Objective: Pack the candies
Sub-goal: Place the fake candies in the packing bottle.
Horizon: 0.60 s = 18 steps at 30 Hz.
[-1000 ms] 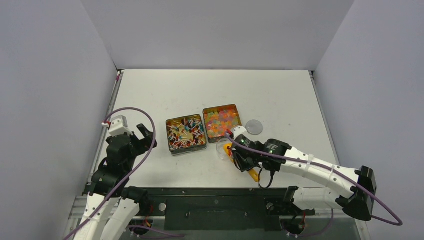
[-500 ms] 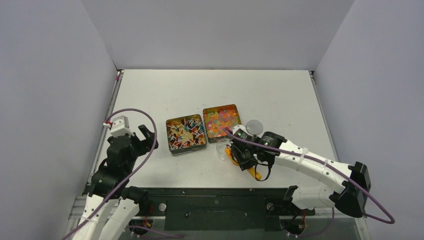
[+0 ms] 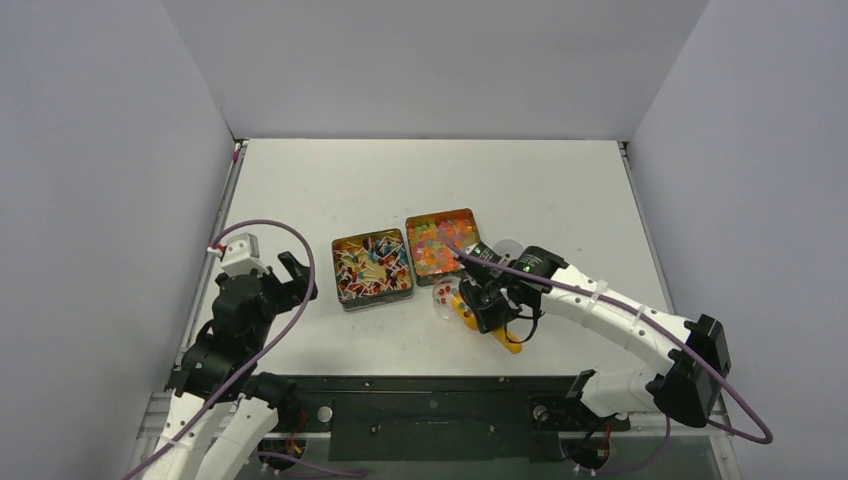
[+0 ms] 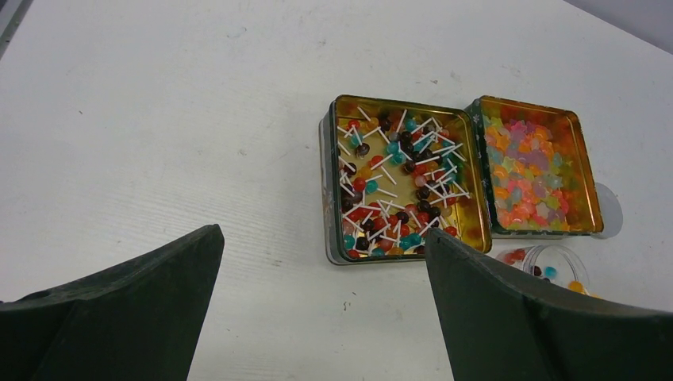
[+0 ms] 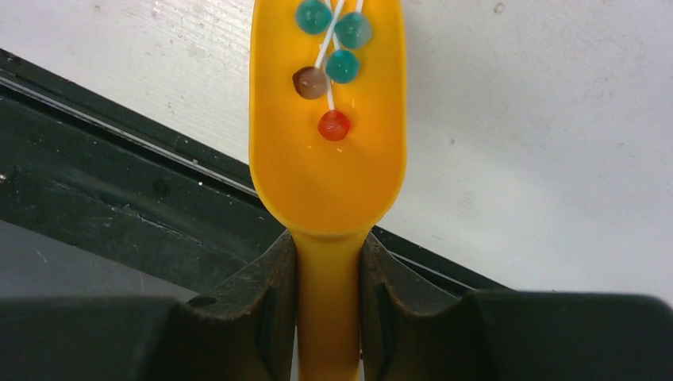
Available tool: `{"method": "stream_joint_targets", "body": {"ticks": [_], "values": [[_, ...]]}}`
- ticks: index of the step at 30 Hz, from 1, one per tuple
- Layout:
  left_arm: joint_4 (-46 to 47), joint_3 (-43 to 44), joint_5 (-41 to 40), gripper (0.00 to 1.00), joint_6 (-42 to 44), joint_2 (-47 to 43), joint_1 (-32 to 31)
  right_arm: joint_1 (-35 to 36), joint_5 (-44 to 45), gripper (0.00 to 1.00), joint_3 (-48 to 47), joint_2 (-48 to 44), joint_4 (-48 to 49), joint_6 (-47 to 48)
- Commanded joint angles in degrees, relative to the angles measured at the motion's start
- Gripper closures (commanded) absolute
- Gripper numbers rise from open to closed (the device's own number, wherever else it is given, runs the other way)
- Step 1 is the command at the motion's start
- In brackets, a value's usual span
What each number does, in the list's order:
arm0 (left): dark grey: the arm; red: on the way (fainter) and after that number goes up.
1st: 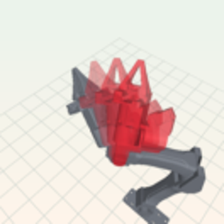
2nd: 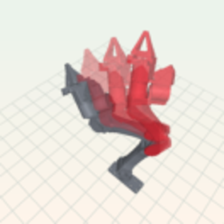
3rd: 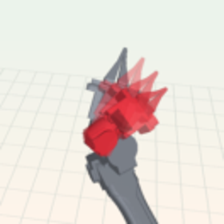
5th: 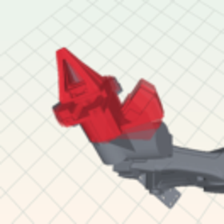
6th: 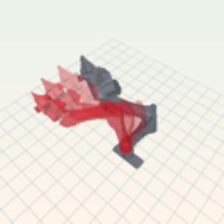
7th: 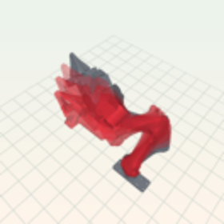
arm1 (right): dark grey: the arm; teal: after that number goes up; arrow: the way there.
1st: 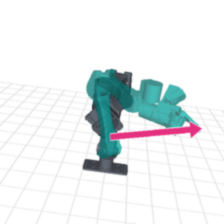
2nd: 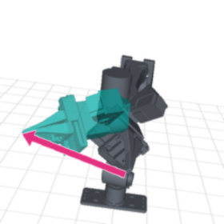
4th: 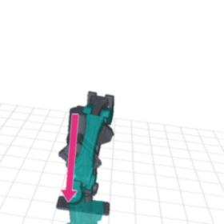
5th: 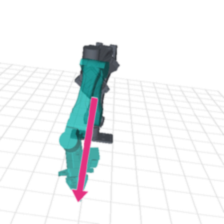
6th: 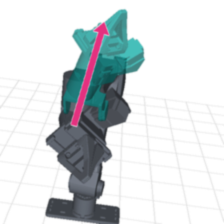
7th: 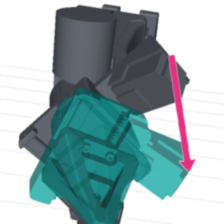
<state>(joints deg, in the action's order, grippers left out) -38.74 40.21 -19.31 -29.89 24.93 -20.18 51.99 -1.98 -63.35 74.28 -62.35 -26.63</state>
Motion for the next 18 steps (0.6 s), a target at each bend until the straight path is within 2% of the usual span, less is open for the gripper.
{"method": "stream_joint_targets", "body": {"ticks": [1,18], "values": [[2.63,0.14,-1.20,0.04,0.72,-0.70,-0.57,-1.74,-3.62,1.00,-3.44,0.84,-1.88,1.06],[2.61,0.05,-1.43,0.04,1.01,-1.01,-1.90,-8.53,-14.41,1.00,-8.58,2.85,-8.02,2.15]]}}
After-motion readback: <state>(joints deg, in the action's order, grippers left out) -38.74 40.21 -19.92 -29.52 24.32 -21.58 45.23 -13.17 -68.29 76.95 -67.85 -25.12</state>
